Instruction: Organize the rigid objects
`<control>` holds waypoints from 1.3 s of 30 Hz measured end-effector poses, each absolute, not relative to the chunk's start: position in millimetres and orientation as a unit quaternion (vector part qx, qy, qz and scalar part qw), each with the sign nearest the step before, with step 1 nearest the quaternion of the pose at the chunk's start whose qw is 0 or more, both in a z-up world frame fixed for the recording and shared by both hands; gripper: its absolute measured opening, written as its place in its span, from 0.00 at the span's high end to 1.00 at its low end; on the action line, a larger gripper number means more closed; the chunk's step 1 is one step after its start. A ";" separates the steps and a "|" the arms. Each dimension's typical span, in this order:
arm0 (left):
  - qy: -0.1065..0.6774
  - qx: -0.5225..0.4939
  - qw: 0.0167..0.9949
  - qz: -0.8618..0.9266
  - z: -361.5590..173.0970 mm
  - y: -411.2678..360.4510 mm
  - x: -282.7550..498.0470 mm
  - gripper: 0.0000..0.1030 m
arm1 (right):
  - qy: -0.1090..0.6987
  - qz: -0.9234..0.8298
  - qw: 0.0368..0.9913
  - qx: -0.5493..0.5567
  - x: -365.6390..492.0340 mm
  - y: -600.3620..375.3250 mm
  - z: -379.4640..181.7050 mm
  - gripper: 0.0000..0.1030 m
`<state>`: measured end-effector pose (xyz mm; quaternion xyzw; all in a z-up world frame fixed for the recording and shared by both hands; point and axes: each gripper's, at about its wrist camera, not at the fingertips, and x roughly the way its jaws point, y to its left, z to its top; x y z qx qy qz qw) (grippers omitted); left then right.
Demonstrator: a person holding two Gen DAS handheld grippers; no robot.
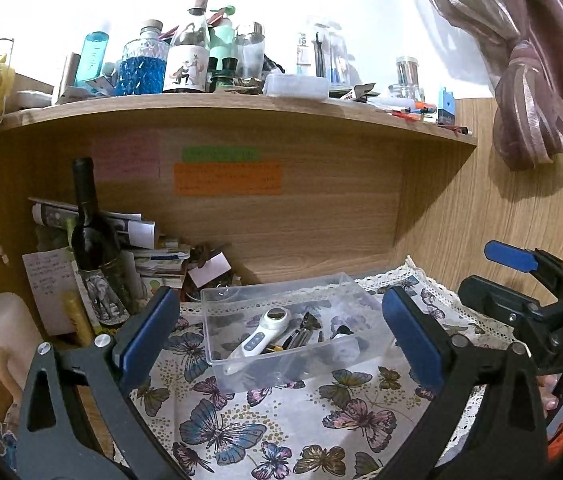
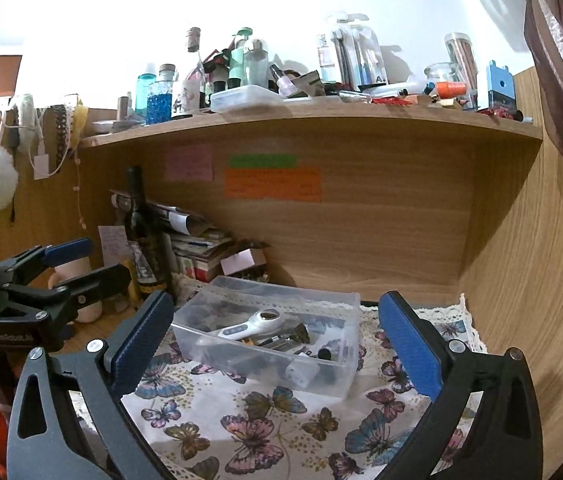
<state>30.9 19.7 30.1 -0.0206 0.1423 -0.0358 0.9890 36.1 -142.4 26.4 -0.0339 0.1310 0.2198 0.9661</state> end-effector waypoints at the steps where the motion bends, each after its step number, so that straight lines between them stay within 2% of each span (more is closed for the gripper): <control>1: 0.143 -0.021 0.989 -0.036 30.0 20.1 31.1 0.00 | 0.131 0.220 0.966 -0.034 35.9 -142.0 26.5 0.00; 39: 0.120 -0.010 0.992 -0.036 39.3 13.8 23.7 0.00 | 0.118 0.216 0.969 -0.028 28.8 -140.7 33.7 0.00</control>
